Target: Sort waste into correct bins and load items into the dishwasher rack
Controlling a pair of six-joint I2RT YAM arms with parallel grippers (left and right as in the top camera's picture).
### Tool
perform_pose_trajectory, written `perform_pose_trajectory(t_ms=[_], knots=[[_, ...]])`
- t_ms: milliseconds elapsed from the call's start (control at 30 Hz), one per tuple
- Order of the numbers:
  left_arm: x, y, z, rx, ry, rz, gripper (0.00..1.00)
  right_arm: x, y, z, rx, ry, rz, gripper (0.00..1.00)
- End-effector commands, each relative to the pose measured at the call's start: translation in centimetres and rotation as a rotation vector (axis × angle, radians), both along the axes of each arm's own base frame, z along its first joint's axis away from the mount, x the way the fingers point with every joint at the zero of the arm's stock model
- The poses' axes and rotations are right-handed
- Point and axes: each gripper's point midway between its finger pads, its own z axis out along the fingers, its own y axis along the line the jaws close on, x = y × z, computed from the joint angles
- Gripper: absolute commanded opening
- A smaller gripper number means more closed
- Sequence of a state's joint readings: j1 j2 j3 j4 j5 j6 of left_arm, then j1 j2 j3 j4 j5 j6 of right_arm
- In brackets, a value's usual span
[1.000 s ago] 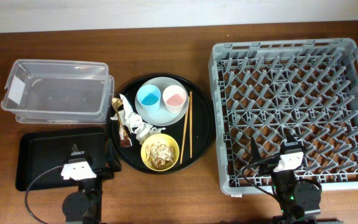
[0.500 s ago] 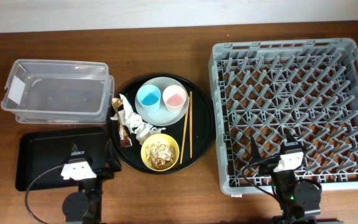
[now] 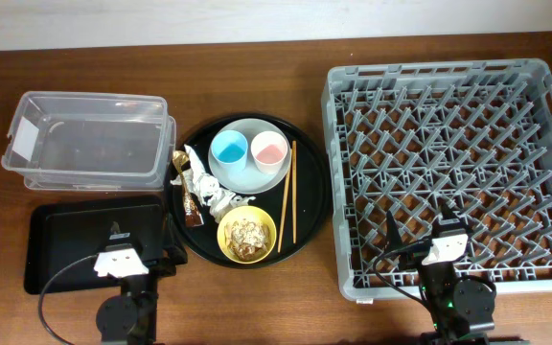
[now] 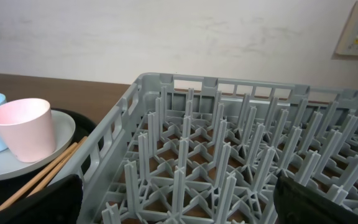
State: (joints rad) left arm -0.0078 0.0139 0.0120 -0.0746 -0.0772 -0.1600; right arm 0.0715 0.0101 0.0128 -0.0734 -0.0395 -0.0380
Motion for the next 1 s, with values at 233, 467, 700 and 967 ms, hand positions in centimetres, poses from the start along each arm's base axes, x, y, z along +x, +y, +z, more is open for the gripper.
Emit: perform_pose_trajectory(t_ms=[233,467,700,967], knots=[[0.0,0.0,-0.2,0.015,0.005,-0.006,0.99,0.0,-0.1,-0.3,0.001,0.004,-0.005,0.98],[0.0,0.0,-0.2,0.015,0.005,-0.006,0.99,0.0,-0.1,-0.3,0.001,0.004,-0.005,0.98],[0.0,-0.1,-0.2,0.015,0.004,-0.007,0.99,0.0,-0.1,-0.3,0.001,0.003,-0.005,0.98],[-2.9,-3.0,6.5,-0.001,0.032,-0.18,1.0,0.0,-0.1,-0.3,0.001,0.004,-0.005,0.98]])
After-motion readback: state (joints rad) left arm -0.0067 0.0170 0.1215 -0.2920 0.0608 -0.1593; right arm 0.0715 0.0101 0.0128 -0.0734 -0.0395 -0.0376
